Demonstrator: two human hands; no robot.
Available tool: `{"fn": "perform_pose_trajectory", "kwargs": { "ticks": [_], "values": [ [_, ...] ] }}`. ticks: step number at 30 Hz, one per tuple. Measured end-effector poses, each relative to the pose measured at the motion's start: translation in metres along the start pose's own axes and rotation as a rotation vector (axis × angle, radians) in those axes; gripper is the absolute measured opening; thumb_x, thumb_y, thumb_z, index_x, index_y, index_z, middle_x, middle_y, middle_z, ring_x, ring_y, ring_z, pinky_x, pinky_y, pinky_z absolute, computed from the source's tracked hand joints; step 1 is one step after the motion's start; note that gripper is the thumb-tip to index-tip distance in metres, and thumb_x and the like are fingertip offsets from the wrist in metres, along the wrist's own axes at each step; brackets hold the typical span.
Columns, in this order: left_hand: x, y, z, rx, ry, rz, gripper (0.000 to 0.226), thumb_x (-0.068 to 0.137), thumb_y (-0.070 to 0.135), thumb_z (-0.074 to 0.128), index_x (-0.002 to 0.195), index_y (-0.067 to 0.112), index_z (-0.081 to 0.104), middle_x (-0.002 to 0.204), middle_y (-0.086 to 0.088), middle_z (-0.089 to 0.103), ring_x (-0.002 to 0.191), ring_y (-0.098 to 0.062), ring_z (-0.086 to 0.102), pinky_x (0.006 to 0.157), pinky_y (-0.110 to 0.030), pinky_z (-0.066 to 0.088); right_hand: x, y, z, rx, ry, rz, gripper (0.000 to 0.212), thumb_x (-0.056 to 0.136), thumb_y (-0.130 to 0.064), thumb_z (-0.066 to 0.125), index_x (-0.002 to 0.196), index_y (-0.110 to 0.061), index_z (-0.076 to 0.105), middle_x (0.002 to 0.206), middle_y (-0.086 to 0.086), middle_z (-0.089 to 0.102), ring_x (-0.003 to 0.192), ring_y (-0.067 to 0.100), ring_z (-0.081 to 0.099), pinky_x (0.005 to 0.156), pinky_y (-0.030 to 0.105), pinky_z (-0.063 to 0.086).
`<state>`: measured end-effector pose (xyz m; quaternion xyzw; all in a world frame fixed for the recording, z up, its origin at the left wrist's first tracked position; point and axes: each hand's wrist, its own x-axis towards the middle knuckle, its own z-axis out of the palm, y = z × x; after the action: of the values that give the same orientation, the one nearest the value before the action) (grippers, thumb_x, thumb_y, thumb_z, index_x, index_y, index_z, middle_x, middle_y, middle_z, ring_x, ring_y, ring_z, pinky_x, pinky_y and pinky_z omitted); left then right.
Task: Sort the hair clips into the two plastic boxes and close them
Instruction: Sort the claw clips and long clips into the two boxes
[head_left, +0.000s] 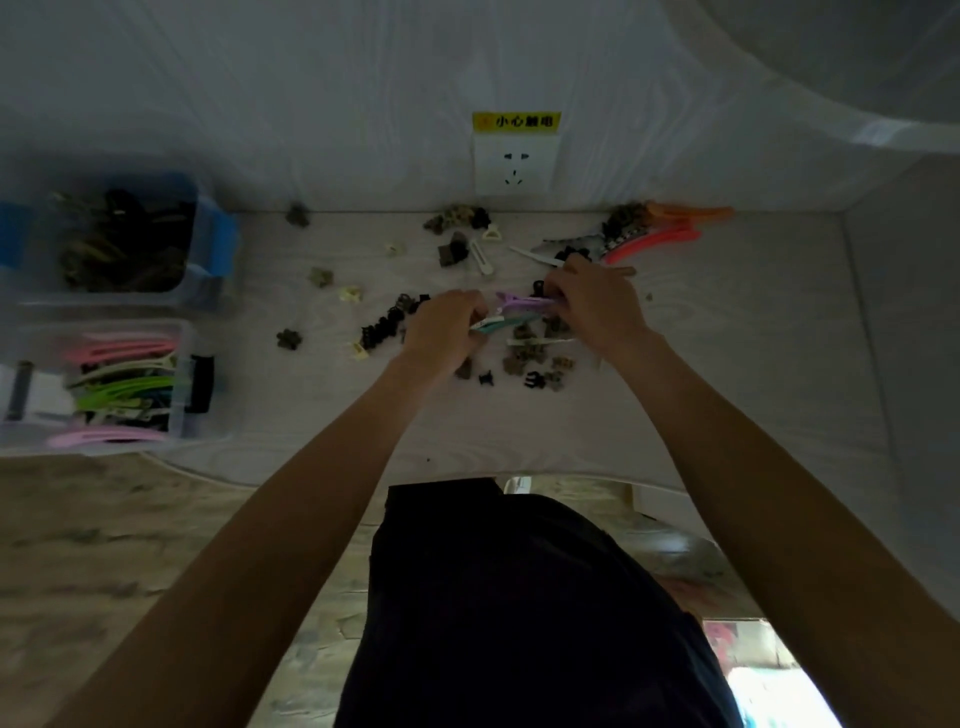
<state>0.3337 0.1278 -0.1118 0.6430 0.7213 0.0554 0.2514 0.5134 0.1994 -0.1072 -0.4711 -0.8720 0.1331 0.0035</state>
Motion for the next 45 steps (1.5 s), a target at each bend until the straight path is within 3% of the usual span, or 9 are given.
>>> {"fn": "perform_pose_trajectory", "kwargs": {
  "ticks": [10,17,20,22,25,31,34,40,45],
  "values": [
    [0.002,-0.015,-0.018,-0.22,0.043,-0.032,0.051,0.07,0.022,0.08,0.117,0.01,0.062,0.112,-0.012,0.064,0.095,-0.024,0.063,0.077,-0.022,0.042,-0.005,0.013,-0.005,0.099,-0.017,0.122,0.018,0.089,-0.018,0.056,0.1,-0.004,0.061,0.109,0.016,0.054,0.092,0.034,0.055,0.069,0.035,0.039],
    [-0.002,-0.027,-0.025,-0.319,0.105,-0.07,0.036,0.073,0.022,0.078,0.104,0.008,0.069,0.099,-0.009,0.071,0.082,-0.012,0.062,0.068,-0.007,0.038,0.003,0.006,0.001,0.035,-0.04,0.068,0.021,0.093,-0.014,0.051,0.105,-0.006,0.066,0.106,0.017,0.056,0.087,0.034,0.058,0.064,0.036,0.043],
    [0.002,-0.025,-0.025,-0.278,0.146,-0.072,0.027,0.086,0.026,0.064,0.111,0.015,0.067,0.106,-0.006,0.07,0.089,-0.013,0.063,0.072,-0.012,0.04,0.01,0.002,0.004,0.018,-0.051,0.057,0.019,0.093,-0.01,0.048,0.1,0.0,0.063,0.104,0.02,0.054,0.087,0.034,0.056,0.064,0.037,0.043],
    [0.006,-0.019,-0.025,-0.182,0.144,-0.056,0.028,0.094,0.03,0.05,0.118,0.018,0.061,0.108,-0.007,0.069,0.093,-0.021,0.064,0.076,-0.026,0.046,0.011,0.0,0.004,0.038,-0.002,0.068,0.017,0.092,-0.002,0.046,0.101,0.005,0.058,0.106,0.026,0.053,0.093,0.036,0.054,0.069,0.041,0.043],
    [0.011,-0.003,-0.019,-0.046,0.075,-0.002,0.028,0.099,0.028,0.035,0.114,0.013,0.053,0.098,-0.013,0.063,0.087,-0.033,0.061,0.067,-0.035,0.041,0.006,-0.004,0.0,0.062,0.074,0.093,0.018,0.093,0.002,0.039,0.102,0.009,0.053,0.104,0.03,0.055,0.097,0.039,0.052,0.076,0.044,0.04],
    [0.023,0.002,-0.004,0.072,-0.037,0.062,0.042,0.092,0.03,0.051,0.128,0.01,0.043,0.12,-0.014,0.053,0.109,-0.029,0.051,0.084,-0.039,0.046,0.002,-0.005,-0.012,0.195,0.038,0.205,0.012,0.098,-0.006,0.032,0.095,-0.005,0.044,0.086,0.023,0.055,0.068,0.024,0.045,0.057,0.033,0.028],
    [0.024,-0.006,-0.008,0.15,0.032,0.096,0.032,0.093,0.022,0.048,0.123,0.01,0.051,0.116,-0.013,0.057,0.108,-0.028,0.051,0.08,-0.037,0.045,0.002,-0.002,-0.012,0.247,-0.008,0.191,0.028,0.097,-0.028,0.044,0.103,-0.001,0.047,0.082,0.011,0.05,0.07,0.024,0.048,0.054,0.031,0.027],
    [0.017,-0.03,-0.013,0.161,0.056,0.072,0.031,0.092,0.03,0.052,0.113,0.009,0.06,0.107,-0.011,0.059,0.105,-0.027,0.05,0.08,-0.035,0.043,0.009,0.0,0.003,0.098,-0.105,0.117,0.034,0.087,-0.028,0.06,0.112,-0.005,0.06,0.109,0.019,0.064,0.095,0.032,0.062,0.075,0.036,0.048],
    [0.016,-0.031,-0.015,0.075,0.196,0.107,0.026,0.092,0.021,0.05,0.11,0.002,0.057,0.106,-0.019,0.056,0.1,-0.034,0.05,0.079,-0.04,0.042,0.01,0.001,0.001,0.117,-0.002,0.122,0.031,0.091,-0.024,0.052,0.112,-0.002,0.055,0.108,0.019,0.057,0.087,0.035,0.059,0.065,0.036,0.044]
  ]
}}
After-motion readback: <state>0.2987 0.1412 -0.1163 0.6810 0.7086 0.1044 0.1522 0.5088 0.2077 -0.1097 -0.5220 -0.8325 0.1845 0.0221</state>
